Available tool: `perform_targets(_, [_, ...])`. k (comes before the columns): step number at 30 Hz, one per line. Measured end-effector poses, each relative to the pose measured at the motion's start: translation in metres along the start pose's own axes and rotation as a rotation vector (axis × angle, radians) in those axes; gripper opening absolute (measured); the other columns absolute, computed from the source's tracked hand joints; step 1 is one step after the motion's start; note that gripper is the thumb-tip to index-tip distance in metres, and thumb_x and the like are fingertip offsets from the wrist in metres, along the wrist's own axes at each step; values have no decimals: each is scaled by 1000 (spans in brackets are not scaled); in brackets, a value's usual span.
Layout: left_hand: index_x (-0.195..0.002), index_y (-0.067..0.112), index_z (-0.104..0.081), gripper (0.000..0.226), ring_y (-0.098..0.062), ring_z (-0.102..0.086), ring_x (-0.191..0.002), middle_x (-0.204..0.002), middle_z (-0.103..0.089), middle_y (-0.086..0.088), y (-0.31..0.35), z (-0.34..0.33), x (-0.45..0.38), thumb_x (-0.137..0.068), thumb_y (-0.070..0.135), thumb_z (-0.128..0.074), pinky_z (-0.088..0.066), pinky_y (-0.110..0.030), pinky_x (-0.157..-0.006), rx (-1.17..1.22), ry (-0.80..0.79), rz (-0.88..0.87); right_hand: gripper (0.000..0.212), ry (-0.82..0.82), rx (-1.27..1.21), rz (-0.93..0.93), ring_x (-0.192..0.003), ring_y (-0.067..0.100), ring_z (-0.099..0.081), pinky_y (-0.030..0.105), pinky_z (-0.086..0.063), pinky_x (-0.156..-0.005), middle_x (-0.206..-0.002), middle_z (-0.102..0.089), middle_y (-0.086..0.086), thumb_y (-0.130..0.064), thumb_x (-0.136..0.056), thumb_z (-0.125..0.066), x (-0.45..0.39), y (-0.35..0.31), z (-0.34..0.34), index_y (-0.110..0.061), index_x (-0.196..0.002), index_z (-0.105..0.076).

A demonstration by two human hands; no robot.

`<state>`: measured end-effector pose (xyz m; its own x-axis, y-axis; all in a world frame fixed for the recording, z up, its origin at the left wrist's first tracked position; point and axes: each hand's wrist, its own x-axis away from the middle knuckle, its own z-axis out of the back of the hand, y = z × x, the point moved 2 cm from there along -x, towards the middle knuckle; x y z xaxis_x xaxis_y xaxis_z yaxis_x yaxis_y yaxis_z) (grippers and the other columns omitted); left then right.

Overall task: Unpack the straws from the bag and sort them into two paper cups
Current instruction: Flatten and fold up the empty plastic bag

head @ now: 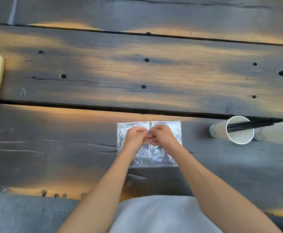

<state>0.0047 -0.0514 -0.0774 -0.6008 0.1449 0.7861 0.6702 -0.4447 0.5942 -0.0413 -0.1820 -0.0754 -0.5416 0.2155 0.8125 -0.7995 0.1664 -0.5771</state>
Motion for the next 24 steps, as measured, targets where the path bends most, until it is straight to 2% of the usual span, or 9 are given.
perform_targets(3, [-98, 8, -68, 18, -13, -72, -60, -82, -76, -11, 1, 13, -12, -93, -2, -54, -57, -20, -55, 15, 105, 35, 18, 48, -7, -20, -62, 19, -69, 27, -54, -57, -87, -72, 16, -3, -101, -43, -10, -4, 6, -4, -104, -61])
perform_targets(5, [-95, 8, -69, 17, -14, -74, -59, -75, -76, -9, -2, 31, -17, -93, -2, -55, -58, -21, -53, 27, 186, 46, 21, 140, -25, -41, -65, 22, -71, 30, -55, -57, -91, -75, 21, 0, -100, -40, -13, -4, 27, -1, -104, -61])
perform_targets(7, [-92, 7, -71, 17, -17, -75, -60, -67, -76, -7, -7, 50, -19, -92, -3, -57, -59, -23, -54, 56, 274, 50, 24, 239, -33, -51, -61, 22, -71, 30, -55, -54, -88, -74, 23, 2, -100, -38, -12, -2, 51, 3, -102, -62])
perform_targets(10, [-88, 7, -72, 15, -19, -75, -59, -64, -75, -7, -11, 65, -19, -92, -1, -59, -58, -23, -53, 111, 348, 74, 28, 334, -26, -75, -52, 18, -64, 23, -51, -45, -76, -70, 19, 2, -99, -37, -11, -3, 69, 9, -100, -63])
perform_targets(12, [-87, 8, -72, 15, -16, -74, -59, -64, -75, -5, -5, 58, -19, -91, -2, -61, -56, -20, -52, 106, 319, 69, 26, 332, -28, -63, -52, 17, -61, 25, -48, -47, -71, -69, 13, -1, -99, -40, -12, -10, 63, 9, -100, -64])
perform_targets(16, [-91, 7, -72, 13, -13, -72, -61, -70, -76, -6, 21, 17, -21, -93, 0, -61, -58, -20, -56, 74, 83, 14, 21, 72, -113, -1, -57, 17, -66, 27, -54, -57, -74, -70, 11, -4, -99, -46, -17, -32, 15, 6, -106, -63])
perform_targets(18, [-91, 6, -71, 14, -13, -71, -59, -72, -76, -8, 27, 7, -24, -93, -2, -59, -59, -21, -57, 107, 64, 20, 22, 3, -130, -19, -64, 21, -67, 31, -56, -65, -79, -71, 14, -6, -99, -47, -22, -39, 1, 5, -108, -64])
perform_targets(21, [-94, 4, -70, 8, -20, -75, -66, -77, -77, -13, 22, 23, -28, -94, 0, -62, -60, -22, -58, 196, 120, 74, 25, 59, -139, -69, -69, 26, -72, 34, -59, -69, -82, -74, 17, -3, -100, -43, -27, -42, 15, 6, -107, -65])
perform_targets(24, [-97, 2, -71, 8, -24, -77, -73, -79, -78, -14, 10, 53, -32, -90, 2, -69, -63, -26, -62, 289, 180, 134, 25, 207, -158, -97, -64, 27, -72, 29, -59, -58, -86, -75, 22, 0, -98, -42, -26, -37, 55, 9, -102, -65])
